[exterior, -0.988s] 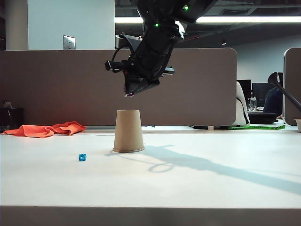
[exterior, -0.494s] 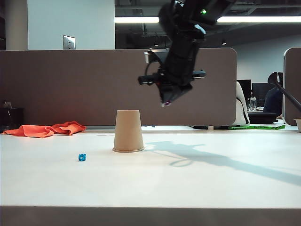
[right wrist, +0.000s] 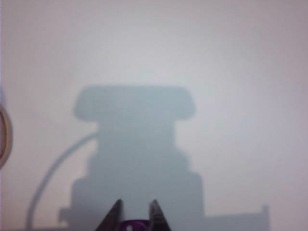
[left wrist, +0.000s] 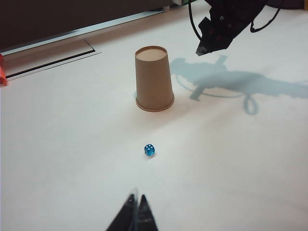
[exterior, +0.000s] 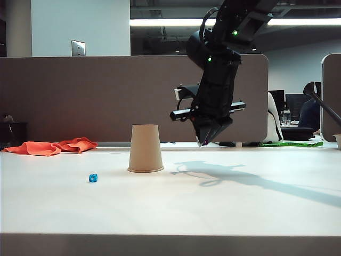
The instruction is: Throw the dice onto the paper cup, compare its value with the values of the other dice on the table, place the die with the higher value on the paper cup, and take no action if both dice have the same value.
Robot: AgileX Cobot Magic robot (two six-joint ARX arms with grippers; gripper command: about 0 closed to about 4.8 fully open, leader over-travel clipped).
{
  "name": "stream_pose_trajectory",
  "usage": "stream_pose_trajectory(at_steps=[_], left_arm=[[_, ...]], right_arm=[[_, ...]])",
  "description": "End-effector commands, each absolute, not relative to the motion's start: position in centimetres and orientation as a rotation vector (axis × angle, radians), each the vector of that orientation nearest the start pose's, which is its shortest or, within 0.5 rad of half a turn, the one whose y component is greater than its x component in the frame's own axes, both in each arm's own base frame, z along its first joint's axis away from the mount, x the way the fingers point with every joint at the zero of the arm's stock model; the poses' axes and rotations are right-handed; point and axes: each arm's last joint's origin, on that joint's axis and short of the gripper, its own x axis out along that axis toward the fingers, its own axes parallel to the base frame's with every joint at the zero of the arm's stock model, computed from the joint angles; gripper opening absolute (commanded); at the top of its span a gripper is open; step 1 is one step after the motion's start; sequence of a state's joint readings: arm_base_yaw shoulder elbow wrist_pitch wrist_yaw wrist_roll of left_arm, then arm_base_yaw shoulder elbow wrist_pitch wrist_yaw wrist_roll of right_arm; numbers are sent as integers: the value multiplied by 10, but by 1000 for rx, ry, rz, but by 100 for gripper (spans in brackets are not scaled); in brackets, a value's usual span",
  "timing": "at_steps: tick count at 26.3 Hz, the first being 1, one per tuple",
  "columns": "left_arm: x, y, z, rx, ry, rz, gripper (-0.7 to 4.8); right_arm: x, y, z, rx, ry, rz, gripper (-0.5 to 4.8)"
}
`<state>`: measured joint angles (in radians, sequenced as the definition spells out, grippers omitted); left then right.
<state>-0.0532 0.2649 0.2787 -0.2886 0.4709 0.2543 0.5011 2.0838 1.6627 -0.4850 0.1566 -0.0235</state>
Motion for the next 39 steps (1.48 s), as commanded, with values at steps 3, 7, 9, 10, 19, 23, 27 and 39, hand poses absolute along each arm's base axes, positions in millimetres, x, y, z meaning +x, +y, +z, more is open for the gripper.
stream_pose_trajectory(at_steps=[3, 7, 9, 10, 19, 23, 27, 39], left_arm=[[99, -18, 213, 193, 185, -554, -5], [99, -18, 213, 193, 185, -554, -5], [99, -18, 213, 193, 185, -554, -5], [99, -18, 213, 193, 185, -554, -5], [99, -18, 214, 193, 185, -554, -5], [99, -18, 214, 193, 185, -554, -5], [99, -18, 214, 193, 185, -554, -5], [99, -18, 214, 193, 181, -554, -5]], right_arm=[[404, 217, 211, -313, 853, 333, 52], [404, 217, 211, -314, 853, 330, 54], [404, 217, 211, -314, 852, 330, 69], [404, 217, 211, -314, 850, 330, 90], [404, 217, 211, -313, 850, 330, 127], [404, 217, 211, -313, 847, 330, 127], [406, 218, 213, -309, 826, 324, 126], [380, 203, 231, -333, 1008, 301, 44]])
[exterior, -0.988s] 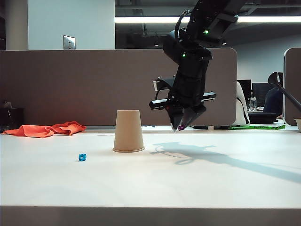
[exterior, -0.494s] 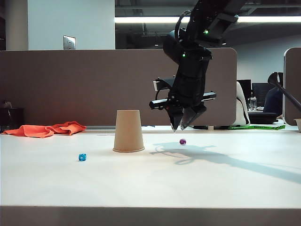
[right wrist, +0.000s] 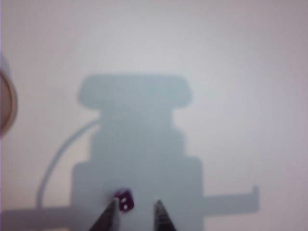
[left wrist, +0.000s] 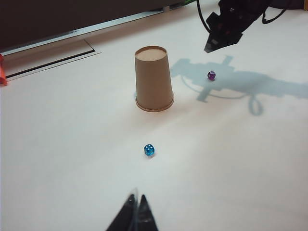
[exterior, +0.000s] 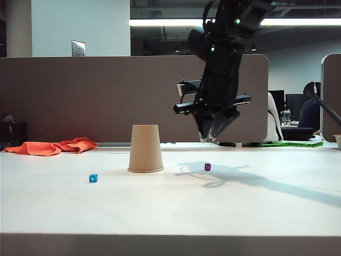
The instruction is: Throw the dice onto the paper cup, compare its value with the values of the other dice on the table, place the die with the higher value on the paper cup, and take no action if both dice have the same value.
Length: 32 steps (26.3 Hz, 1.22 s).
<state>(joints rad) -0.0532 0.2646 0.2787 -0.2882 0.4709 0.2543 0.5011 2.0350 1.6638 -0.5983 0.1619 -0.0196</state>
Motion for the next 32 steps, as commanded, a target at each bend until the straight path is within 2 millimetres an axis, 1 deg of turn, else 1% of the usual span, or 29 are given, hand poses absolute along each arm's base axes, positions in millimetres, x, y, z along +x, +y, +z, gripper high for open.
stream_pose_trajectory(at_steps=[1, 2, 8, 13, 20, 24, 26, 27, 32], left_arm=[[99, -18, 214, 193, 181, -554, -5], [99, -18, 214, 193, 181, -554, -5], [99, -18, 214, 194, 180, -554, -5], [99, -18, 214, 194, 178, -553, -5], [99, -18, 214, 194, 178, -553, -5], [99, -18, 214, 194, 178, -553, -5], [99, -18, 214, 187, 181, -553, -5], [99, -18, 214, 168, 190, -551, -5], [99, -18, 213, 163, 196, -551, -5]], right_arm=[[378, 202, 231, -331, 1034, 300, 17], [375, 200, 230, -339, 1070, 295, -2], [370, 197, 227, -362, 1133, 289, -1], [369, 197, 229, -366, 1125, 294, -1], [373, 199, 237, -342, 1054, 300, -1], [370, 198, 249, -323, 1015, 311, -1], [366, 198, 259, -285, 1002, 368, -1], [363, 197, 266, -262, 987, 401, -1], [355, 196, 287, -243, 928, 419, -1]])
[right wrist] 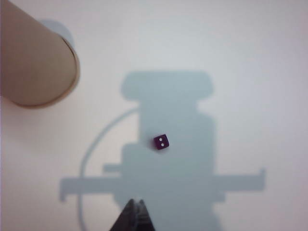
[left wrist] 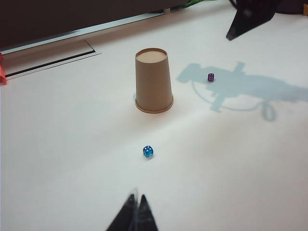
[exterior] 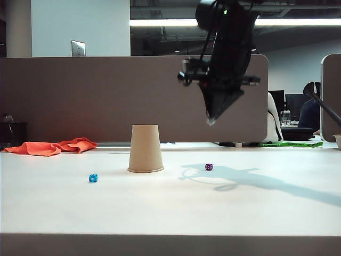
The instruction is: Throw the dice onto the paper cup, compare its value with the values of the other dice on the table, place the die with the higher value on the paper cup, and take no action if both dice have the same value.
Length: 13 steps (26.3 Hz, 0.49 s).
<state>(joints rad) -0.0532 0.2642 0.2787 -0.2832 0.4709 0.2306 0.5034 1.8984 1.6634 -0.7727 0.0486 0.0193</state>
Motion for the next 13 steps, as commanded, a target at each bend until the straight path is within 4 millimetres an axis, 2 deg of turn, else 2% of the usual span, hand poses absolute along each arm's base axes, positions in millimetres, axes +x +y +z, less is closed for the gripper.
stream_pose_trajectory(at_steps=[1, 7, 13], left_arm=[[99, -18, 213, 162, 198, -551, -5], [98, -18, 212, 164, 209, -553, -5], [105, -19, 213, 157, 207, -551, -5]], right_arm=[[353, 195, 291, -240, 918, 420, -1], [341, 188, 318, -224, 847, 429, -1], [329, 183, 324, -193, 814, 494, -1]])
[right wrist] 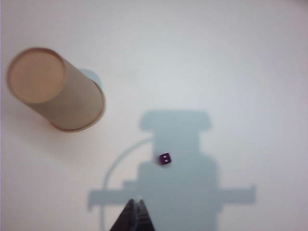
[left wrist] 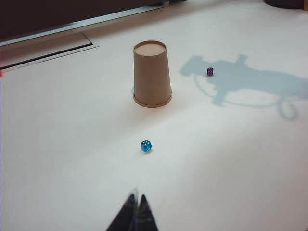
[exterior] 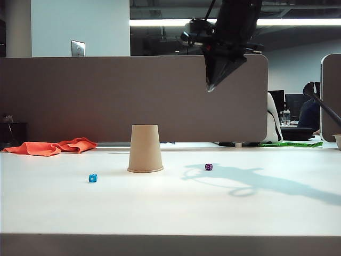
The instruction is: Throw the dice onto the paper cup, compare its value with the values of the other dice on the table, place the die with the higher value on the paper cup, and take no action if both dice have the same value.
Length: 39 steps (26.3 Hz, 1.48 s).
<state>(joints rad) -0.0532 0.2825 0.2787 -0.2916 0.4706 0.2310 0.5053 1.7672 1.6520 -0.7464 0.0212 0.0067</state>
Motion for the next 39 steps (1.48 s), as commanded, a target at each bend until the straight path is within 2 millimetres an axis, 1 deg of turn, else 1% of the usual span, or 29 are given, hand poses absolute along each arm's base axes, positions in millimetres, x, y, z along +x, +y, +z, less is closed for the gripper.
stream_pose_trajectory(at_steps=[1, 2, 4, 7, 11, 16, 17, 18, 19, 24, 25, 29, 30, 33, 36, 39], left_arm=[[107, -19, 213, 140, 208, -549, -5], [112, -19, 213, 101, 220, -545, -5], [118, -19, 211, 80, 239, -544, -5], [123, -20, 210, 75, 252, -544, -5], [129, -20, 210, 78, 247, -544, -5], [142, -21, 215, 107, 160, -542, -5], [145, -21, 216, 126, 141, -549, -5], [151, -23, 215, 168, 108, -607, -5], [157, -26, 212, 203, 96, -665, -5], [169, -37, 200, 323, 86, -782, -5], [174, -41, 194, 339, 96, -806, -5], [189, -46, 179, 334, 133, -830, -1], [190, -47, 178, 335, 132, -829, 0], [195, -47, 174, 336, 128, -826, 40], [199, -47, 171, 339, 150, -810, 90], [205, -48, 170, 357, 155, -812, 108]], right_arm=[[326, 182, 322, -192, 809, 495, -1], [318, 177, 319, -186, 781, 497, -1], [310, 170, 314, -171, 726, 492, -1], [305, 162, 308, -159, 688, 478, -1], [308, 159, 302, -189, 653, 409, -1], [310, 157, 296, -191, 628, 389, -1], [311, 156, 296, -189, 626, 384, -1], [313, 153, 296, -199, 624, 380, -1], [313, 152, 296, -204, 623, 378, -1], [319, 140, 296, -189, 628, 359, -1], [321, 135, 296, -176, 628, 360, -1], [326, 123, 295, -152, 638, 365, -1], [326, 122, 295, -152, 639, 362, -1], [326, 121, 295, -152, 638, 358, -1], [327, 121, 295, -151, 636, 362, -1], [327, 122, 294, -153, 638, 363, -1]])
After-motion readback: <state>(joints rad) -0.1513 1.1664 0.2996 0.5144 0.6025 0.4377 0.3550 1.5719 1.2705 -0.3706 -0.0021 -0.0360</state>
